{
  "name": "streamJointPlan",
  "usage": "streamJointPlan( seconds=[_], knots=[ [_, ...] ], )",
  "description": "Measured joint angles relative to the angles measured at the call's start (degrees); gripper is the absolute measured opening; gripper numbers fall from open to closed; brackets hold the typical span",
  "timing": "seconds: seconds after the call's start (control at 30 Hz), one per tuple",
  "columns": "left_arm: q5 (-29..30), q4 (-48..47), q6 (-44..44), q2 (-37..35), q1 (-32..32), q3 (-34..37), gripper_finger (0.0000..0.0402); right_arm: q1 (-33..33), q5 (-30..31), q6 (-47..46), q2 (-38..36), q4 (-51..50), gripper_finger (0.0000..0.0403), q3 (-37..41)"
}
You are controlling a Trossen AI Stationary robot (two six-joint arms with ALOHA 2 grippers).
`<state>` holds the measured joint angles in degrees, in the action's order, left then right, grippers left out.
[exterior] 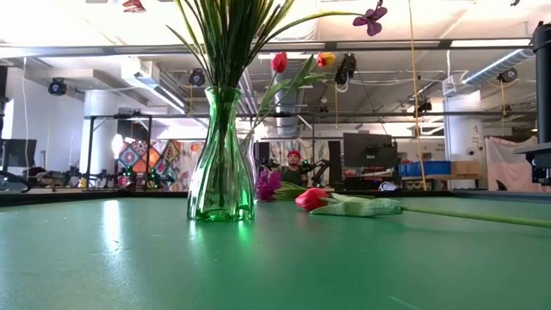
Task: Sort flowers into vase by color
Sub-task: Put the yellow tulip into the transparent vase
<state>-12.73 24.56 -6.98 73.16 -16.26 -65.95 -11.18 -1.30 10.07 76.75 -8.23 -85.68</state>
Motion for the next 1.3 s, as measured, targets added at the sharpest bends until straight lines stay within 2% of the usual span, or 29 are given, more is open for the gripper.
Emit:
streamJointPlan(
  seconds=[0.1,0.23,0.4,0.53,0.7,0.77,0.93,1.07,1.23,1.3],
  knots=[
    [-0.02,-7.09,0.01,-1.9,-2.39,-1.69,0.0001,-1.02,0.67,-1.14,-0.04,0.0,0.0179,-0.03],
    [0.0,-25.19,-1.2,-3.6,-6.06,-9.37,0.0001,-2.12,5.44,-0.25,-0.09,-0.64,0.0217,-0.03],
    [0.45,-47.7,-4.4,-3.43,-11.83,-20.4,0.0,-3.47,7.36,1.07,-0.11,-2.92,0.0244,-0.08],
    [0.39,-59.54,-4.9,-2.83,-16.52,-25.39,0.0,-4.57,7.36,1.0,-0.2,-3.28,0.0255,-0.08],
    [-0.64,-64.97,-5.52,-2.6,-19.57,-24.49,0.0,-5.21,7.52,1.06,-0.24,-3.2,0.0258,-0.08],
    [-4.21,-66.18,-6.88,-2.42,-20.88,-23.24,0.0,-5.26,7.49,1.43,-0.24,-3.54,0.0256,-0.08],
    [-17.55,-65.79,-8.31,-2.4,-26.17,-18.79,0.0,-5.38,7.47,1.38,-0.24,-3.53,0.0255,-0.08],
    [-20.0,-64.14,-11.12,-1.96,-28.95,-15.6,0.0,-5.38,7.47,0.98,-0.24,-3.87,0.0259,-0.08],
    [-29.23,-63.81,-19.28,-0.69,-31.15,-12.73,0.0,-5.38,7.47,-0.3,-0.15,-3.98,0.026,-0.08],
    [-29.21,-63.67,-20.31,-0.61,-32.2,-12.2,0.0,-5.38,7.49,-1.21,-0.15,-3.96,0.026,-0.08]
  ],
)
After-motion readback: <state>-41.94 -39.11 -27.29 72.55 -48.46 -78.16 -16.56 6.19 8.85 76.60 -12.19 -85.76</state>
